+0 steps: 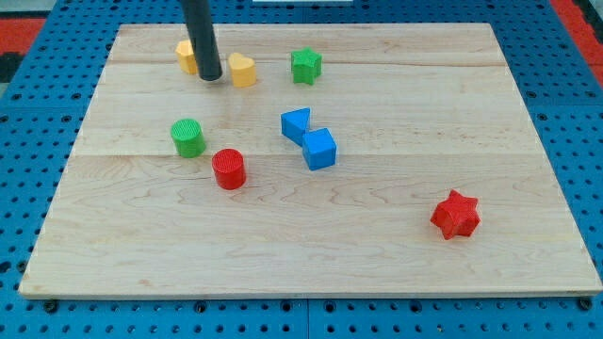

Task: Push the yellow heart up a bit

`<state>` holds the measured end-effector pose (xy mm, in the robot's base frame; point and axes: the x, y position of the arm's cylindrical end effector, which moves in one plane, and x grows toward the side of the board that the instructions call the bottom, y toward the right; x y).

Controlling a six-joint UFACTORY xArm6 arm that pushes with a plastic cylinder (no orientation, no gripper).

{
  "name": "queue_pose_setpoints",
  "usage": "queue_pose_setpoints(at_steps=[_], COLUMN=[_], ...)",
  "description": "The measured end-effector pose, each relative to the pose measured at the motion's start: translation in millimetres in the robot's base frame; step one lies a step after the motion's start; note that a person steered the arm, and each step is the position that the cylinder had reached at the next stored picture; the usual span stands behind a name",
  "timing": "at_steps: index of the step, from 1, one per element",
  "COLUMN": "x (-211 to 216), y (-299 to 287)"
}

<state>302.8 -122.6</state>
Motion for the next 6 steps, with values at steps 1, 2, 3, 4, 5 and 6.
queue_pose_setpoints(at_steps=[1, 2, 3, 4, 5, 6], x=[4.9, 24.5, 19.3, 4.0, 0.6, 7.0], y=[-5.8, -3.4, 31.2, 45.2, 45.2, 49.6])
